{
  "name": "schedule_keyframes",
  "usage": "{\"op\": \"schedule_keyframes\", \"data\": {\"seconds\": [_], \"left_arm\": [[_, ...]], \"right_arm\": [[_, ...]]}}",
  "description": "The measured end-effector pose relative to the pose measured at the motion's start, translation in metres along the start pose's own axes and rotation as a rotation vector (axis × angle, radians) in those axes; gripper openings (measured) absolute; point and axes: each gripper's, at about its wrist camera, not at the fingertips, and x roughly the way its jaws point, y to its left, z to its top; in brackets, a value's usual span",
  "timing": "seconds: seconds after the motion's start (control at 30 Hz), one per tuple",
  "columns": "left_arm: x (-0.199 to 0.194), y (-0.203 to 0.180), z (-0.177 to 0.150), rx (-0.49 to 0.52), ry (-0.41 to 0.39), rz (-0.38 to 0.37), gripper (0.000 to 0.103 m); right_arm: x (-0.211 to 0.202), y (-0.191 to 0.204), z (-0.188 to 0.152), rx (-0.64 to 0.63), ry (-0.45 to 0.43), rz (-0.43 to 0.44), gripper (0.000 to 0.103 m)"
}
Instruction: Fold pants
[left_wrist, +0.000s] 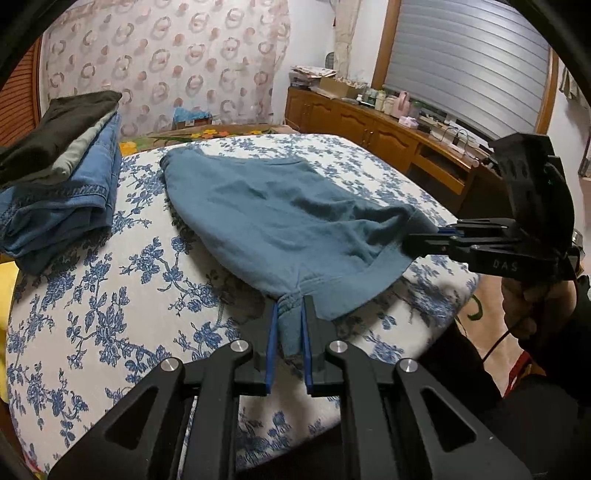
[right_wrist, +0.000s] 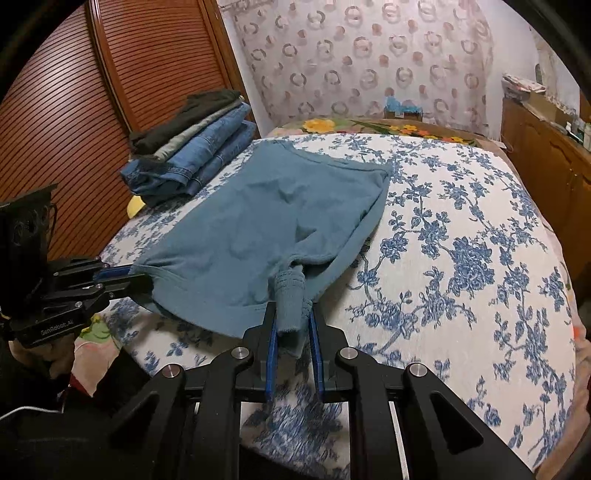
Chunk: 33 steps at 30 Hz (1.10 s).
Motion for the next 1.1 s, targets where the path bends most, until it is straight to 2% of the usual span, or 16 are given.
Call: {"op": "schedule_keyframes", "data": {"seconds": [0.17,0.23,0.33,0.4,0.67,0.87,1.0,1.1], "left_arm": [[0.0,-0.003,-0.008,-0.003,0.016,-0.009,0.012],[0.003,-0.002,-0.012,-0.006,0.025,-0.006,0.012],[0.006,0.001,-0.016,-0.017,0.038,-0.004,0.012],[0.007,0.002,-0.018,-0.021,0.044,-0.005,0.012],[0.014,0.002,-0.026,-0.03,0.065,0.001,0.012],[0.014,0.004,-0.03,-0.04,0.066,-0.004,0.012],[0.014,0.005,-0.03,-0.049,0.068,-0.007,0.014],[0.015,0.006,-0.03,-0.056,0.068,-0.009,0.017]], "right_arm": [[-0.007,0.001,-0.011,-0.001,0.012,0.002,0.016],[-0.005,0.002,-0.014,-0.006,0.027,-0.011,0.024],[-0.006,0.007,-0.016,-0.025,0.038,-0.047,0.026],[-0.011,0.008,-0.015,-0.023,0.026,-0.046,0.03],[-0.03,0.013,-0.006,-0.02,-0.066,-0.06,0.031],[-0.002,0.003,-0.016,0.004,0.025,-0.135,0.031],[0.003,-0.006,-0.022,0.072,0.052,-0.088,0.031],[0.005,-0.006,-0.023,0.077,0.057,-0.071,0.031]]}}
